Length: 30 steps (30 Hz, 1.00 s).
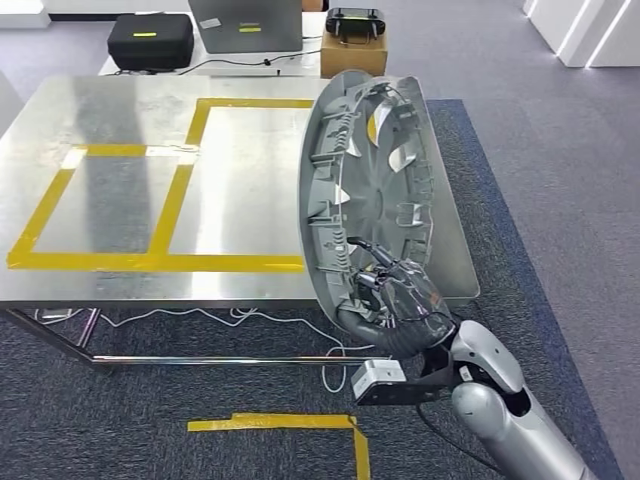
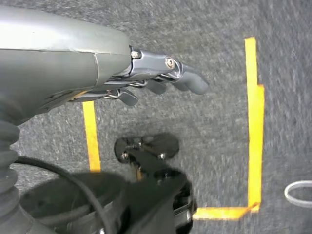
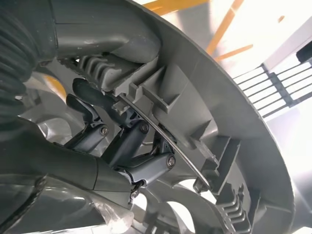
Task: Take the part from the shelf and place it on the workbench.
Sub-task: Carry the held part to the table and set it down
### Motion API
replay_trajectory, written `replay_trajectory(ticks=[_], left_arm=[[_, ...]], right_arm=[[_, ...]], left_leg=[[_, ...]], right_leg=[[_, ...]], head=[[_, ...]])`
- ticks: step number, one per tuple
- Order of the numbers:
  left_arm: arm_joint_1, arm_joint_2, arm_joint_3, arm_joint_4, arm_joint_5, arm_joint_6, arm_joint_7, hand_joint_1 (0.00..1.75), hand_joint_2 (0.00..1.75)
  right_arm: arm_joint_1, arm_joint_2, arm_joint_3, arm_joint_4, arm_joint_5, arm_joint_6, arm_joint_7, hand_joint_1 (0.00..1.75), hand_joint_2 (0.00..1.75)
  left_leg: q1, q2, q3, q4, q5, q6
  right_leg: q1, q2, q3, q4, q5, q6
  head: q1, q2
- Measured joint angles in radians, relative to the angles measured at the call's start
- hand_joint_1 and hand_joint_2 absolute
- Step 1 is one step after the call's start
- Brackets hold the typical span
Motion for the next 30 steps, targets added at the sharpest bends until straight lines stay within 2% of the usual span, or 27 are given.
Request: replay_trajectory(ticks=[1, 2, 3, 4, 5, 6, 7, 8, 9, 10, 12, 13, 14, 16, 17, 18, 19, 20, 22, 23, 24, 25, 27, 29, 30], left_arm=[[-0.003, 0.0, 0.0, 0.0, -0.002, 0.0, 0.0, 0.0, 1.75], [-0.006, -0.001, -0.001, 0.0, -0.004, 0.0, 0.002, 0.0, 1.75], [-0.008, -0.002, -0.002, 0.0, -0.007, 0.0, 0.003, 0.0, 1.75], [-0.009, -0.003, -0.003, 0.0, -0.01, 0.0, 0.006, 0.0, 1.75], [-0.009, -0.004, -0.004, 0.0, -0.013, 0.001, 0.008, 0.0, 1.75], [-0.01, -0.005, -0.005, 0.0, -0.016, 0.002, 0.01, 0.0, 1.75], [-0.011, -0.006, -0.005, 0.0, -0.019, 0.002, 0.011, 0.0, 1.75], [-0.013, -0.006, -0.006, 0.0, -0.022, 0.002, 0.012, 0.0, 1.75], [-0.015, -0.007, -0.006, 0.0, -0.027, 0.002, 0.014, 0.0, 1.75], [-0.016, -0.008, -0.007, 0.0, -0.032, 0.002, 0.017, 0.0, 1.75], [-0.018, -0.009, -0.009, 0.0, -0.045, 0.003, 0.024, 0.0, 1.75], [-0.019, -0.01, -0.01, 0.0, -0.049, 0.003, 0.027, 0.0, 1.75], [-0.022, -0.01, -0.012, 0.0, -0.053, 0.003, 0.03, 0.0, 1.75], [-0.032, -0.012, -0.014, 0.0, -0.058, 0.003, 0.034, 0.0, 1.75], [-0.037, -0.013, -0.014, 0.0, -0.061, 0.003, 0.037, 0.0, 1.75], [-0.039, -0.013, -0.015, 0.0, -0.064, 0.003, 0.04, 0.0, 1.75], [-0.04, -0.014, -0.016, 0.0, -0.068, 0.003, 0.044, 0.0, 1.75], [-0.041, -0.014, -0.017, 0.0, -0.071, 0.003, 0.047, 0.0, 1.75], [-0.042, -0.012, -0.019, 0.0, -0.076, 0.002, 0.053, 0.0, 1.75], [-0.044, -0.012, -0.02, 0.0, -0.08, 0.002, 0.055, 0.0, 1.75], [-0.045, -0.011, -0.022, 0.0, -0.084, 0.001, 0.057, 0.0, 1.75], [-0.046, -0.011, -0.023, 0.0, -0.088, 0.001, 0.06, 0.0, 1.75], [-0.048, -0.012, -0.025, 0.0, -0.095, 0.0, 0.067, 0.0, 1.75], [-0.052, -0.011, -0.028, 0.0, -0.099, 0.0, 0.071, 0.0, 1.75], [-0.056, -0.011, -0.029, 0.0, -0.1, 0.0, 0.072, 0.0, 1.75]], right_arm=[[-0.012, 0.0, 0.004, 0.007, 0.0, 0.007, 0.005, 1.75, 1.75], [-0.023, 0.0, 0.008, 0.014, -0.001, 0.014, 0.009, 1.75, 1.75], [-0.033, 0.0, 0.013, 0.021, -0.002, 0.022, 0.013, 1.75, 1.75], [-0.042, 0.0, 0.019, 0.029, -0.002, 0.03, 0.017, 1.75, 1.75], [-0.052, 0.0, 0.025, 0.036, -0.003, 0.036, 0.021, 1.75, 1.75], [-0.063, 0.0, 0.031, 0.043, -0.004, 0.043, 0.025, 1.75, 1.75], [-0.076, 0.0, 0.037, 0.05, -0.004, 0.05, 0.029, 1.75, 1.75], [-0.09, 0.0, 0.042, 0.056, -0.005, 0.057, 0.035, 1.75, 1.75], [-0.106, 0.001, 0.049, 0.062, -0.006, 0.066, 0.041, 1.75, 1.75], [-0.123, 0.003, 0.058, 0.07, -0.007, 0.078, 0.05, 1.75, 1.75], [-0.165, 0.01, 0.077, 0.094, -0.009, 0.104, 0.069, 1.75, 1.75], [-0.188, 0.017, 0.087, 0.112, -0.01, 0.116, 0.079, 1.75, 1.75], [-0.212, 0.024, 0.097, 0.134, -0.011, 0.127, 0.088, 1.75, 1.75], [-0.253, 0.041, 0.114, 0.179, -0.013, 0.143, 0.101, 1.75, 1.75], [-0.273, 0.051, 0.123, 0.205, -0.014, 0.149, 0.107, 1.75, 1.75], [-0.292, 0.061, 0.133, 0.231, -0.013, 0.155, 0.114, 1.75, 1.75], [-0.312, 0.072, 0.143, 0.26, -0.012, 0.16, 0.124, 1.75, 1.75], [-0.33, 0.084, 0.153, 0.288, -0.01, 0.163, 0.133, 1.75, 1.75], [-0.366, 0.106, 0.17, 0.338, -0.004, 0.167, 0.155, 1.75, 1.75], [-0.385, 0.116, 0.176, 0.364, -0.003, 0.169, 0.166, 1.75, 1.75], [-0.407, 0.128, 0.183, 0.391, -0.001, 0.172, 0.179, 1.75, 1.75], [-0.429, 0.139, 0.189, 0.422, 0.001, 0.174, 0.192, 1.75, 1.75], [-0.472, 0.164, 0.2, 0.491, 0.004, 0.177, 0.214, 1.75, 1.75], [-0.504, 0.184, 0.207, 0.552, 0.005, 0.177, 0.224, 1.75, 1.75], [-0.516, 0.19, 0.21, 0.575, 0.006, 0.176, 0.225, 1.75, 1.75]], left_leg=[[-0.002, -0.011, -0.002, 0.0, 0.001, 0.003], [-0.004, -0.023, -0.004, 0.0, 0.002, 0.006], [-0.007, -0.037, -0.004, 0.001, 0.003, 0.007], [-0.009, -0.052, -0.004, 0.002, 0.003, 0.008], [-0.01, -0.068, -0.003, 0.004, 0.003, 0.008], [-0.011, -0.083, -0.003, 0.006, 0.002, 0.008], [-0.012, -0.097, -0.005, 0.008, 0.002, 0.006], [-0.012, -0.109, -0.01, 0.012, 0.002, 0.004], [-0.009, -0.12, -0.016, 0.014, 0.003, -0.001], [-0.005, -0.13, -0.023, 0.015, 0.006, -0.007], [0.0, -0.143, -0.031, 0.014, 0.011, -0.02], [-0.001, -0.127, -0.035, 0.021, 0.006, -0.027], [-0.003, -0.1, -0.048, 0.046, -0.008, -0.035], [-0.001, -0.036, -0.102, 0.15, -0.057, -0.051], [0.004, -0.022, -0.137, 0.216, -0.081, -0.057], [0.008, -0.017, -0.163, 0.262, -0.091, -0.062], [0.012, -0.014, -0.175, 0.28, -0.085, -0.066], [0.014, -0.011, -0.165, 0.256, -0.061, -0.067], [0.014, 0.003, -0.102, 0.125, 0.007, -0.066], [0.011, 0.011, -0.071, 0.062, 0.028, -0.061], [0.008, 0.018, -0.052, 0.022, 0.039, -0.055], [0.004, 0.022, -0.046, 0.006, 0.037, -0.048], [0.003, 0.016, -0.047, 0.004, 0.035, -0.035], [0.006, 0.009, -0.043, -0.002, 0.036, -0.021], [0.008, 0.006, -0.041, -0.005, 0.036, -0.014]], right_leg=[[0.001, 0.031, -0.034, 0.069, -0.031, -0.001], [0.002, 0.049, -0.069, 0.136, -0.054, -0.003], [0.003, 0.058, -0.094, 0.179, -0.06, -0.005], [0.005, 0.062, -0.101, 0.184, -0.045, -0.008], [0.006, 0.067, -0.089, 0.148, -0.012, -0.013], [0.007, 0.08, -0.064, 0.083, 0.03, -0.019], [0.007, 0.103, -0.037, 0.019, 0.06, -0.025], [0.006, 0.124, -0.012, -0.037, 0.077, -0.029], [0.006, 0.14, 0.003, -0.068, 0.081, -0.031], [0.008, 0.146, 0.008, -0.077, 0.076, -0.033], [0.009, 0.127, 0.015, -0.088, 0.08, -0.039], [0.007, 0.115, 0.02, -0.094, 0.082, -0.044], [0.004, 0.101, 0.025, -0.101, 0.084, -0.05], [0.003, 0.073, 0.032, -0.107, 0.084, -0.057], [0.004, 0.059, 0.033, -0.107, 0.082, -0.058], [0.004, 0.046, 0.034, -0.107, 0.08, -0.058], [0.004, 0.034, 0.035, -0.107, 0.079, -0.058], [0.004, 0.025, 0.037, -0.106, 0.076, -0.056], [0.004, 0.008, 0.043, -0.106, 0.071, -0.049], [0.006, 0.001, 0.044, -0.105, 0.068, -0.044], [0.009, -0.005, 0.044, -0.104, 0.066, -0.039], [0.011, -0.009, 0.044, -0.104, 0.065, -0.034], [0.012, -0.015, 0.044, -0.106, 0.062, -0.023], [0.009, 0.008, 0.03, -0.079, 0.04, -0.015], [0.008, 0.027, 0.007, -0.033, 0.016, -0.014]], head=[[0.003, 0.0], [0.005, 0.0], [0.006, 0.0], [0.006, 0.0], [0.006, 0.0], [0.006, 0.0], [0.005, 0.0], [0.004, 0.0], [0.004, 0.0], [0.003, 0.0], [0.004, 0.0], [0.002, 0.0], [-0.002, 0.0], [-0.009, 0.0], [-0.01, 0.0], [-0.01, 0.0], [-0.01, 0.0], [-0.011, 0.0], [-0.01, 0.0], [-0.01, 0.0], [-0.01, 0.0], [-0.01, 0.0], [-0.01, 0.0], [-0.008, 0.0], [-0.006, 0.0]])
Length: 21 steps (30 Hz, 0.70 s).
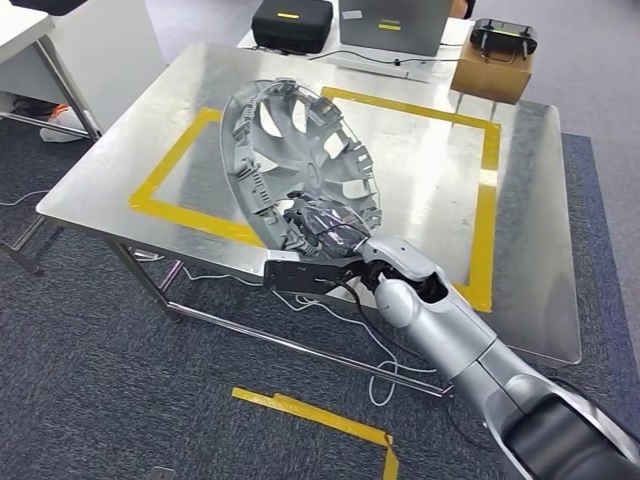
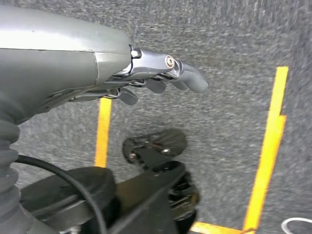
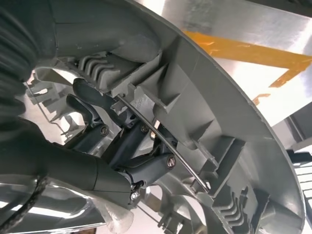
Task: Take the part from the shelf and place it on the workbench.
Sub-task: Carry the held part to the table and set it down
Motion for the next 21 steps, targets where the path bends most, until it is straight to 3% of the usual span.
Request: replay_trajectory(ticks=[2, 3, 4, 5, 6, 8, 9, 11, 14, 21], left_arm=[[-0.008, -0.001, -0.002, 0.0, -0.003, 0.0, 0.001, 0.0, 1.75], [-0.01, -0.002, -0.002, 0.0, -0.005, 0.0, 0.001, 0.0, 1.75], [-0.01, -0.003, -0.002, 0.0, -0.005, -0.001, 0.002, 0.0, 1.75], [-0.01, -0.003, -0.002, 0.0, -0.006, -0.001, 0.003, 0.0, 1.75], [-0.011, -0.003, -0.003, 0.0, -0.006, -0.002, 0.004, 0.0, 1.75], [-0.013, -0.005, -0.003, 0.0, -0.007, -0.004, 0.005, 0.0, 1.75], [-0.014, -0.005, -0.003, 0.0, -0.007, -0.005, 0.006, 0.0, 1.75], [-0.016, -0.006, -0.002, 0.0, -0.008, -0.006, 0.008, 0.0, 1.75], [-0.016, -0.006, -0.002, 0.0, -0.009, -0.008, 0.012, 0.0, 1.75], [-0.017, -0.005, 0.0, 0.0, -0.013, -0.023, 0.012, 0.0, 1.75]], right_arm=[[-0.013, 0.008, 0.006, 0.039, 0.001, 0.0, 0.0, 1.75, 1.75], [-0.015, 0.009, 0.01, 0.054, 0.002, -0.001, 0.0, 1.75, 1.75], [-0.017, 0.011, 0.013, 0.068, 0.003, -0.001, 0.001, 1.75, 1.75], [-0.019, 0.012, 0.016, 0.081, 0.008, -0.001, 0.005, 1.75, 1.75], [-0.025, 0.015, 0.02, 0.094, 0.017, -0.002, 0.013, 1.75, 1.75], [-0.048, 0.028, 0.027, 0.133, 0.045, -0.01, 0.043, 1.75, 1.75], [-0.064, 0.039, 0.029, 0.159, 0.06, -0.018, 0.058, 1.75, 1.75], [-0.095, 0.062, 0.034, 0.222, 0.086, -0.038, 0.086, 1.75, 1.75], [-0.138, 0.091, 0.035, 0.327, 0.124, -0.061, 0.126, 1.75, 1.75], [-0.232, 0.14, 0.036, 0.571, 0.248, -0.09, 0.197, 1.75, 1.75]], left_leg=[[-0.002, -0.009, 0.001, 0.0, -0.002, 0.008], [-0.003, -0.014, 0.002, 0.0, -0.004, 0.01], [-0.004, -0.02, 0.004, 0.001, -0.005, 0.011], [-0.005, -0.025, 0.006, 0.002, -0.007, 0.012], [-0.006, -0.03, 0.009, 0.004, -0.01, 0.011], [-0.008, -0.037, 0.01, 0.011, -0.017, 0.006], [-0.009, -0.039, 0.007, 0.015, -0.02, 0.002], [-0.012, -0.041, 0.001, 0.022, -0.021, -0.001], [-0.01, -0.04, 0.003, 0.017, -0.019, 0.002], [-0.01, -0.039, 0.008, 0.007, -0.014, -0.007]], right_leg=[[0.0, 0.03, -0.074, 0.14, -0.055, 0.0], [0.0, 0.034, -0.11, 0.2, -0.069, -0.001], [0.001, 0.036, -0.132, 0.226, -0.064, -0.001], [0.001, 0.037, -0.135, 0.212, -0.038, -0.004], [0.001, 0.037, -0.12, 0.161, 0.003, -0.007], [0.004, 0.038, -0.067, 0.027, 0.074, -0.015], [0.005, 0.039, -0.045, -0.019, 0.089, -0.018], [0.007, 0.041, -0.028, -0.051, 0.089, -0.017], [0.008, 0.043, -0.027, -0.054, 0.088, -0.015], [0.009, 0.044, -0.027, -0.054, 0.087, -0.021]], head=[[0.002, 0.0], [0.003, 0.0], [0.003, 0.0], [0.003, 0.0], [0.003, 0.0], [0.002, 0.0], [0.002, 0.0], [0.001, 0.0], [0.001, 0.0], [0.001, 0.0]])
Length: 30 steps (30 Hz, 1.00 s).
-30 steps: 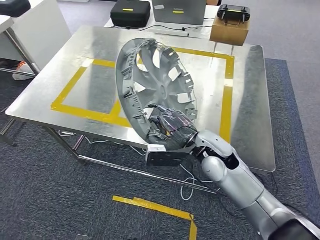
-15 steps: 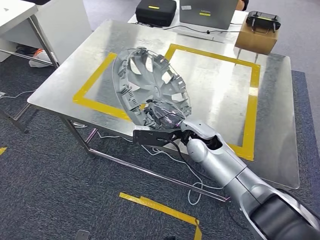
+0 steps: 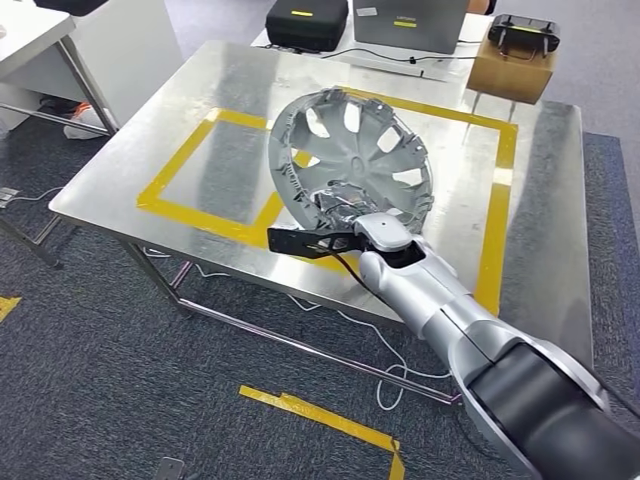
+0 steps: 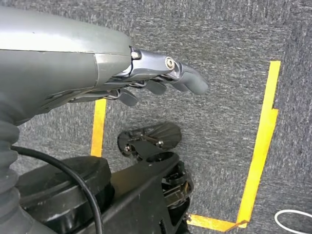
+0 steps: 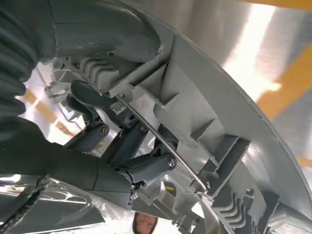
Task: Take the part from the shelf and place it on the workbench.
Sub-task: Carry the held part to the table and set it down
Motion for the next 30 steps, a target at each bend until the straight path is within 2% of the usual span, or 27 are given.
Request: replay_trajectory(ticks=[8, 10, 12, 14, 16, 17, 18, 20, 21, 23, 25, 27, 30], left_arm=[[0.0, 0.0, 0.003, 0.0, -0.008, -0.01, 0.0, 0.0, 1.75], [0.0, 0.001, 0.006, 0.0, -0.008, -0.013, -0.002, 0.0, 1.75], [0.001, 0.001, 0.01, 0.0, -0.006, -0.018, -0.007, 0.0, 1.75], [0.002, 0.001, 0.015, 0.0, -0.003, -0.025, -0.014, 0.0, 1.75], [0.003, 0.001, 0.022, 0.0, 0.002, -0.029, -0.019, 0.0, 1.75], [0.005, 0.001, 0.025, 0.0, 0.004, -0.03, -0.02, 0.0, 1.75], [0.007, 0.001, 0.028, 0.0, 0.005, -0.03, -0.021, 0.0, 1.75], [0.011, 0.002, 0.034, 0.0, 0.007, -0.028, -0.021, 0.0, 1.75], [0.013, 0.004, 0.037, 0.0, 0.007, -0.026, -0.021, 0.0, 1.75], [0.014, 0.008, 0.043, 0.0, 0.007, -0.023, -0.021, 0.0, 1.75], [0.017, 0.011, 0.048, 0.0, 0.007, -0.022, -0.021, 0.0, 1.75], [0.018, 0.012, 0.051, 0.0, 0.007, -0.022, -0.021, 0.0, 1.75], [0.018, 0.015, 0.053, 0.0, 0.011, -0.019, -0.021, 0.0, 1.75]], right_arm=[[-0.047, 0.031, 0.0, 0.151, 0.066, -0.006, 0.037, 1.75, 1.75], [-0.056, 0.038, -0.002, 0.17, 0.074, -0.006, 0.043, 1.75, 1.75], [-0.065, 0.044, -0.009, 0.184, 0.078, -0.007, 0.047, 1.75, 1.75], [-0.074, 0.047, -0.015, 0.199, 0.084, -0.007, 0.049, 1.75, 1.75], [-0.078, 0.049, -0.016, 0.214, 0.093, -0.007, 0.052, 1.75, 1.75], [-0.077, 0.049, -0.018, 0.221, 0.098, -0.008, 0.054, 1.75, 1.75], [-0.075, 0.049, -0.019, 0.227, 0.103, -0.008, 0.056, 1.75, 1.75], [-0.073, 0.049, -0.021, 0.237, 0.111, -0.008, 0.057, 1.75, 1.75], [-0.074, 0.049, -0.021, 0.242, 0.115, -0.009, 0.057, 1.75, 1.75], [-0.074, 0.051, -0.022, 0.248, 0.12, -0.011, 0.057, 1.75, 1.75], [-0.073, 0.054, -0.022, 0.254, 0.123, -0.012, 0.058, 1.75, 1.75], [-0.072, 0.056, -0.022, 0.26, 0.124, -0.012, 0.06, 1.75, 1.75], [-0.072, 0.058, -0.022, 0.266, 0.126, -0.011, 0.06, 1.75, 1.75]], left_leg=[[0.0, 0.0, -0.001, 0.0, 0.0, -0.005], [-0.002, 0.001, 0.006, -0.008, 0.001, 0.005], [0.002, 0.005, 0.028, -0.041, 0.009, 0.018], [0.007, 0.01, 0.047, -0.068, 0.017, 0.022], [0.009, 0.013, 0.051, -0.067, 0.015, 0.021], [0.012, 0.013, 0.052, -0.063, 0.011, 0.018], [0.015, 0.012, 0.053, -0.057, 0.006, 0.013], [0.025, 0.007, 0.052, -0.034, -0.014, -0.003], [0.028, 0.005, 0.049, -0.018, -0.026, -0.014], [0.028, 0.002, 0.041, 0.006, -0.043, -0.026], [0.025, 0.002, 0.038, 0.01, -0.045, -0.019], [0.024, 0.002, 0.039, 0.008, -0.04, -0.008], [0.024, 0.002, 0.04, 0.006, -0.033, -0.005]], right_leg=[[-0.001, 0.0, 0.001, 0.0, 0.0, -0.001], [-0.002, -0.001, 0.005, -0.011, 0.003, 0.007], [-0.002, -0.001, 0.001, -0.006, -0.004, 0.015], [-0.003, -0.001, -0.044, 0.079, -0.043, 0.018], [-0.007, -0.001, -0.112, 0.201, -0.086, 0.026], [-0.01, -0.001, -0.132, 0.231, -0.087, 0.03], [-0.014, -0.002, -0.134, 0.226, -0.07, 0.035], [-0.024, -0.004, -0.089, 0.121, -0.005, 0.049], [-0.026, -0.003, -0.06, 0.067, 0.014, 0.052], [-0.026, 0.002, -0.031, 0.02, 0.016, 0.041], [-0.026, 0.007, -0.031, 0.021, 0.013, 0.025], [-0.027, 0.01, -0.031, 0.02, 0.013, 0.022], [-0.026, 0.013, -0.031, 0.02, 0.009, 0.015]], head=[[0.0, 0.0], [0.0, 0.0], [0.004, 0.0], [0.01, 0.0], [0.012, 0.0], [0.012, 0.0], [0.012, 0.0], [0.012, 0.0], [0.015, 0.0], [0.019, 0.0], [0.019, 0.0], [0.018, 0.0], [0.018, 0.0]])
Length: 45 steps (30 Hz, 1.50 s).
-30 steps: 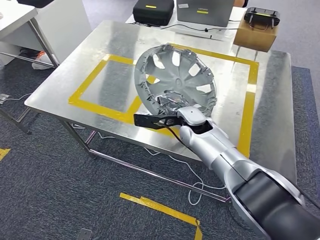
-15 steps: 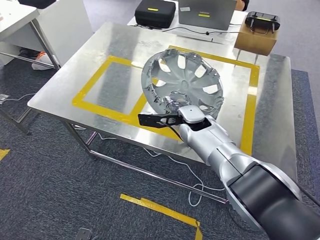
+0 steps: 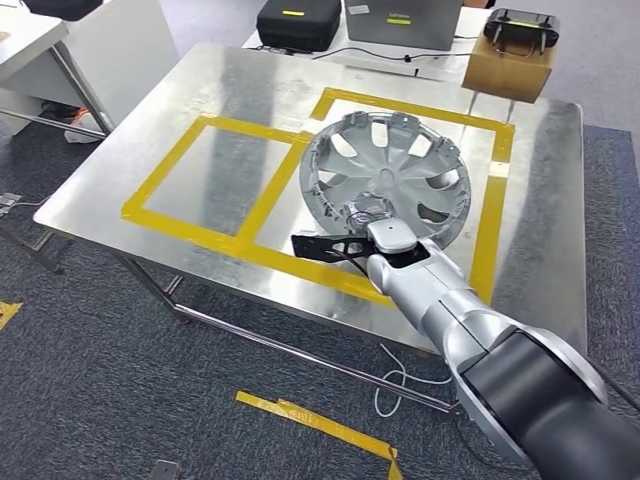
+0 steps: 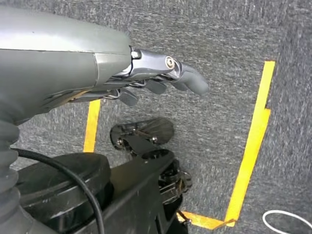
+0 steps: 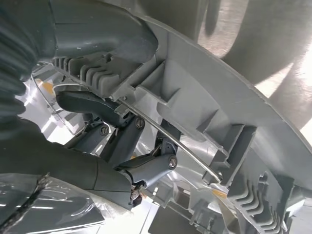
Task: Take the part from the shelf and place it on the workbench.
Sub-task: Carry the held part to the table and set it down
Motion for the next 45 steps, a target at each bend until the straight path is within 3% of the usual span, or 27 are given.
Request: replay_trajectory(ticks=[4, 6, 8, 10, 11, 15, 26, 31, 35, 40, 42, 45], left_arm=[[0.0, 0.005, 0.016, 0.0, 0.019, -0.007, 0.002, 0.0, 1.75], [0.001, 0.011, 0.026, 0.0, 0.026, -0.012, 0.002, 0.0, 1.75], [0.002, 0.016, 0.034, 0.0, 0.031, -0.013, 0.003, 0.0, 1.75], [0.005, 0.02, 0.041, 0.0, 0.032, -0.013, 0.006, 0.0, 1.75], [0.006, 0.023, 0.044, 0.0, 0.033, -0.013, 0.008, 0.0, 1.75], [0.01, 0.034, 0.057, 0.0, 0.038, -0.035, 0.009, 0.0, 0.0], [0.042, 0.052, 0.096, 0.0, 0.048, -0.044, -0.031, 0.0, 0.0], [0.048, 0.047, 0.101, 0.0, 0.029, -0.025, -0.045, 0.0, 0.0], [0.056, 0.034, 0.119, 0.0, 0.027, -0.007, -0.064, 0.0, 0.0], [0.069, 0.015, 0.144, 0.0, 0.033, 0.008, -0.086, 0.0, 0.0], [0.074, 0.011, 0.156, 0.0, 0.035, 0.01, -0.094, 0.0, 0.0], [0.078, 0.001, 0.173, 0.0, 0.035, 0.011, -0.103, 0.0, 0.0]], right_arm=[[0.0, 0.016, 0.0, 0.004, 0.013, 0.009, 0.002, 1.75, 1.75], [0.0, 0.029, 0.0, 0.005, 0.019, 0.015, 0.003, 1.75, 1.75], [0.0, 0.042, 0.0, 0.007, 0.021, 0.019, 0.005, 0.87, 0.87], [-0.002, 0.055, 0.0, 0.01, 0.026, 0.022, 0.008, 0.0, 0.0], [-0.005, 0.062, 0.0, 0.011, 0.029, 0.023, 0.011, 0.0, 0.0], [-0.026, 0.085, -0.001, 0.016, 0.033, 0.029, 0.025, 0.0, 0.0], [-0.033, 0.078, -0.093, -0.024, -0.076, 0.019, -0.088, 0.0, 0.0], [0.04, 0.002, -0.126, -0.163, -0.14, -0.022, -0.146, 0.0, 0.0], [0.213, -0.123, -0.173, -0.444, -0.189, -0.1, -0.185, 0.0, 0.0], [0.522, -0.246, -0.268, -0.823, -0.199, -0.259, -0.251, 0.0, 0.0], [0.651, -0.272, -0.313, -0.949, -0.2, -0.32, -0.297, 0.0, 0.0], [0.833, -0.292, -0.39, -1.105, -0.213, -0.394, -0.38, 0.0, 0.0]], left_leg=[[0.001, 0.004, 0.002, -0.007, 0.0, -0.003], [0.002, 0.006, 0.006, -0.015, -0.005, -0.016], [0.004, 0.007, 0.008, -0.02, -0.008, -0.034], [0.004, 0.007, 0.007, -0.02, -0.008, -0.041], [0.003, 0.007, 0.007, -0.02, -0.008, -0.043], [0.001, 0.007, 0.008, -0.018, -0.009, -0.043], [0.001, 0.007, 0.01, -0.014, -0.009, -0.042], [0.0, 0.005, 0.011, -0.013, -0.011, -0.039], [0.0, 0.002, 0.013, -0.012, -0.013, -0.035], [-0.001, 0.002, 0.015, -0.009, -0.02, -0.027], [-0.004, 0.001, 0.018, -0.011, -0.021, -0.014], [-0.001, 0.004, 0.056, -0.071, 0.006, 0.013]], right_leg=[[0.005, 0.001, 0.0, 0.001, -0.004, -0.008], [0.007, 0.0, 0.0, 0.002, -0.005, -0.01], [0.008, -0.003, 0.0, 0.002, -0.005, -0.011], [0.008, -0.004, 0.0, 0.002, -0.005, -0.011], [0.008, -0.005, 0.001, 0.001, -0.005, -0.011], [0.006, -0.005, 0.006, -0.003, -0.002, -0.011], [0.006, -0.005, 0.015, -0.014, 0.003, -0.005], [0.006, -0.007, 0.019, -0.016, 0.003, -0.004], [0.006, -0.01, 0.023, -0.019, 0.002, -0.002], [0.003, -0.011, 0.029, -0.025, -0.001, 0.005], [-0.002, -0.012, 0.037, -0.036, 0.003, 0.014], [0.0, -0.013, 0.041, -0.036, -0.009, 0.023]], head=[[0.0, 0.0], [0.001, 0.0], [0.001, 0.0], [0.001, 0.0], [0.001, 0.0], [0.001, 0.0], [0.001, 0.0], [0.001, 0.0], [0.002, 0.0], [0.001, 0.0], [0.0, 0.0], [0.002, 0.0]])
